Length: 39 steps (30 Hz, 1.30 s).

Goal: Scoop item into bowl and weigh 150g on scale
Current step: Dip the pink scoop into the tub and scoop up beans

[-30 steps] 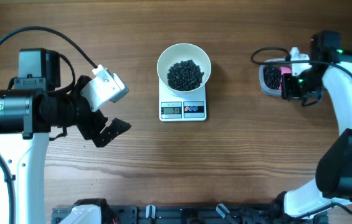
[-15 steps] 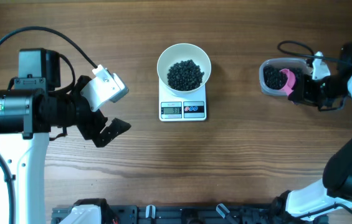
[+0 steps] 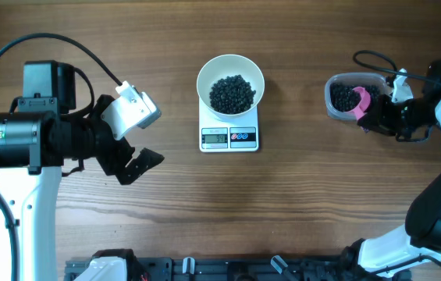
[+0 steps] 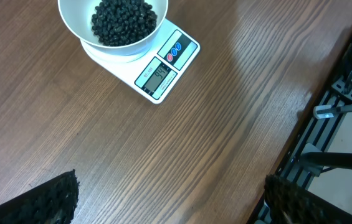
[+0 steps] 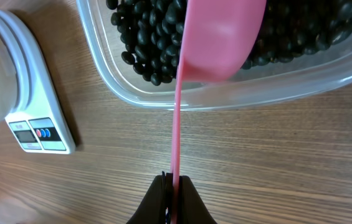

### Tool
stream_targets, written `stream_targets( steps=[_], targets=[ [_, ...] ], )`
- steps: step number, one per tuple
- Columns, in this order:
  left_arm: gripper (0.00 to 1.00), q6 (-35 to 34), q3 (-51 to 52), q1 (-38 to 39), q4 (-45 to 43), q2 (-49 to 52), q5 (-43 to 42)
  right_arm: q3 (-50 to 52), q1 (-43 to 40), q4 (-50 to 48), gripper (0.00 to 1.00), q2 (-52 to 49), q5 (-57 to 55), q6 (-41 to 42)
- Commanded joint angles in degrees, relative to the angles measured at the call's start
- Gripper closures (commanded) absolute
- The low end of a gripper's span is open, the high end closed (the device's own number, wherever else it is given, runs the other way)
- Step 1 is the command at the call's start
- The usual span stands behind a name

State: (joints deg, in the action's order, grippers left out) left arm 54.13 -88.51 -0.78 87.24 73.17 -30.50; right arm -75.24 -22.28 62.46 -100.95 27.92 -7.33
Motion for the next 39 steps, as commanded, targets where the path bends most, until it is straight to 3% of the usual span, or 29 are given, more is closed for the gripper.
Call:
stream_targets(
  steps=[1,39],
  targets=[
    [0.00,0.5,-0.8,-0.3,0.1,-0.6,-0.4,0.8,-0.5,0.1,0.96,-1.0,2.3,1.5],
    [0.00,0.5,-0.8,-0.3,0.1,-0.6,-0.4,0.6,-11.2,4.1,0.96,0.7,21.2,-4.9]
  ],
)
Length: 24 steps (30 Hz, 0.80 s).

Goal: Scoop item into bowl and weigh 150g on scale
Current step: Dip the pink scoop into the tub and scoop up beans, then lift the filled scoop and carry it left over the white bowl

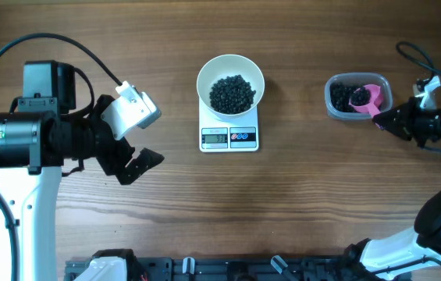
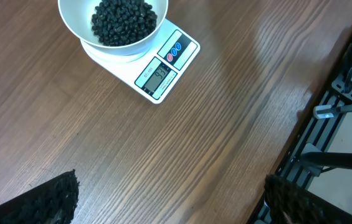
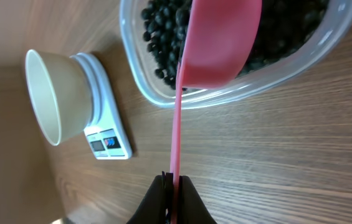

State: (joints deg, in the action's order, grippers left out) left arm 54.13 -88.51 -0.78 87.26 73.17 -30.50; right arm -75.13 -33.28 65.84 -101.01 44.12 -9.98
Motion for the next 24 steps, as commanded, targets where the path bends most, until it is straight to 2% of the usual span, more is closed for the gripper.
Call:
stream_targets(
  steps=[1,9,16,24],
  targets=[
    [0.00,0.5,-0.8,-0.3,0.0,-0.6,-0.4,0.5,-0.2,1.0,0.96,0.9,5.7,-2.8],
    [0.00,0.5,-0.8,-0.3,0.0,-0.6,-0.4,0.5,-0.1,1.5,0.96,4.0,15.2,-3.7],
    [0.00,0.5,-0.8,-0.3,0.0,-0.6,-0.4,0.5,0.5,1.5,0.96,7.7,18.4,-2.6],
    [0.00,0.5,-0.8,-0.3,0.0,-0.6,-0.4,0.5,6.8,0.5,0.96,10.9,19.5,0.5]
  ],
)
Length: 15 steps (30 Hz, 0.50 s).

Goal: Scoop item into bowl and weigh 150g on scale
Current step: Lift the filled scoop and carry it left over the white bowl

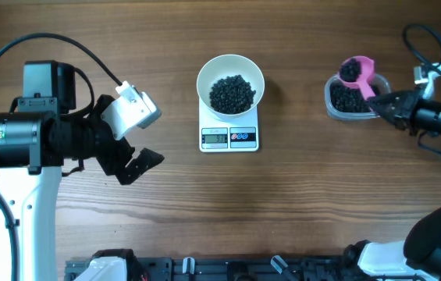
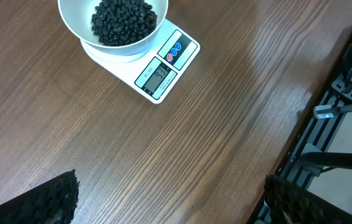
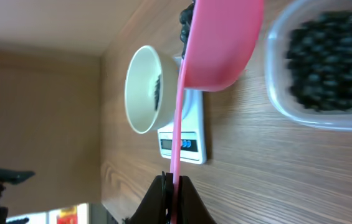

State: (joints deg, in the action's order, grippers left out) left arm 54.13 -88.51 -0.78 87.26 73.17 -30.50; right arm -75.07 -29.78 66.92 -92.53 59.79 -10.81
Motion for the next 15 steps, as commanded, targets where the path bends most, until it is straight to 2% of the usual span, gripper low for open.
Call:
stream_targets(
  steps=[1,10,15],
  targets=[
    [0.00,0.5,-0.8,-0.3,0.0,-0.6,-0.4,0.4,4.5,-1.1,0.96,2.6,4.3,2.1],
    [0.00,0.5,-0.8,-0.3,0.0,-0.6,-0.4,0.4,17.1,-10.9,0.96,2.9,5.4,10.4],
    [0.00,0.5,-0.8,-0.3,0.0,-0.6,-0.4,0.4,24.2,-16.5,0.96,2.9,0.4,13.8]
  ],
)
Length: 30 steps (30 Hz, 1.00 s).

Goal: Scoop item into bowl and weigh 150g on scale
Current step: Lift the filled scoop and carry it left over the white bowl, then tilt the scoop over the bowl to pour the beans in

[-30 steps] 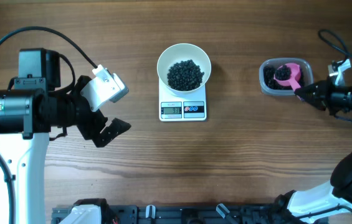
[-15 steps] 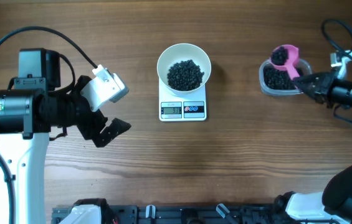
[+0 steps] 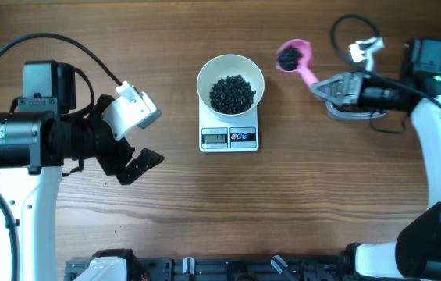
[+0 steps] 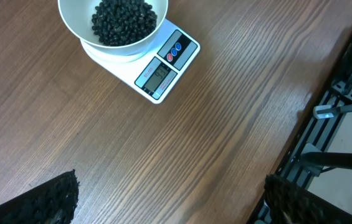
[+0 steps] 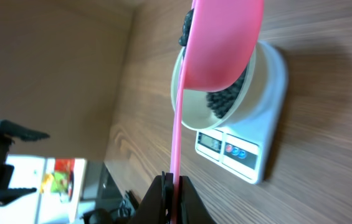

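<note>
A white bowl [image 3: 230, 78] holding black beans [image 3: 232, 94] stands on a small white scale [image 3: 230, 136] at the table's middle. My right gripper [image 3: 323, 86] is shut on the handle of a pink scoop [image 3: 292, 56] loaded with beans, held in the air just right of the bowl's rim. In the right wrist view the pink scoop [image 5: 222, 43] hangs in front of the bowl [image 5: 225, 102], my gripper [image 5: 172, 183] clamped on its handle. My left gripper [image 3: 130, 165] hovers open left of the scale, its fingers [image 4: 51, 199] spread wide over bare wood.
A clear plastic container [image 3: 345, 111] of beans lies mostly hidden under my right arm at the right. A black rail [image 3: 228, 269] runs along the table's front edge. A cable loops over the table near my right wrist.
My right gripper has moved left with the loaded scoop, from above the container to just right of the bowl. The left arm has not moved.
The scoop was down in the bean container, held by my right gripper. It then lay in the beans at a flatter tilt. Then it was above the container with beans in it. Now it hangs beside the bowl on the scale.
</note>
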### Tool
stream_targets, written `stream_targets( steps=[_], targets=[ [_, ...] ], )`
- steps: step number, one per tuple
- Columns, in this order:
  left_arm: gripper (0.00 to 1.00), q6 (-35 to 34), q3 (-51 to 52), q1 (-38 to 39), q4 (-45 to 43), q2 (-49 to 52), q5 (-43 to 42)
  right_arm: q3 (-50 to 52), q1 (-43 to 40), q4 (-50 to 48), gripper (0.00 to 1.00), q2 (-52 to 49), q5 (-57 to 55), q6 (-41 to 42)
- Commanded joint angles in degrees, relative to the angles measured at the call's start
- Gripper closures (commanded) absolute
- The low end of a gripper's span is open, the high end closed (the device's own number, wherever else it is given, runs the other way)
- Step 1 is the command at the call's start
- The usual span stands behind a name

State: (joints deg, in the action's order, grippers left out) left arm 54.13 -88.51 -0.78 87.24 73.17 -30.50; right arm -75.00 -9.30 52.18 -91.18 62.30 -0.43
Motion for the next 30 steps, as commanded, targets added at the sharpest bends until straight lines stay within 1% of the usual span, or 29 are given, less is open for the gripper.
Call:
stream_targets(
  steps=[1,5,12,16,18,22,30],
  targets=[
    [0.00,0.5,-0.8,-0.3,0.1,-0.6,-0.4,0.3,5.2,-2.3,0.96,1.5,-3.7,3.6],
    [0.00,0.5,-0.8,-0.3,0.1,-0.6,-0.4,0.3,10.7,-4.2,0.96,1.5,-10.3,3.6],
    [0.00,0.5,-0.8,-0.3,0.1,-0.6,-0.4,0.3,20.0,-8.4,0.96,1.5,-28.7,3.3],
    [0.00,0.5,-0.8,-0.3,0.1,-0.6,-0.4,0.3,24.9,-10.0,0.96,1.5,-40.6,0.7],
    [0.00,0.5,-0.8,-0.3,0.1,-0.6,-0.4,0.3,26.7,-11.6,0.96,1.5,-43.0,0.3],
    [0.00,0.5,-0.8,-0.3,0.1,-0.6,-0.4,0.3,29.2,-14.1,0.96,1.5,-43.3,-1.5],
    [0.00,0.5,-0.8,-0.3,0.1,-0.6,-0.4,0.3,33.4,-13.8,0.96,1.5,-53.8,-4.3]
  ],
)
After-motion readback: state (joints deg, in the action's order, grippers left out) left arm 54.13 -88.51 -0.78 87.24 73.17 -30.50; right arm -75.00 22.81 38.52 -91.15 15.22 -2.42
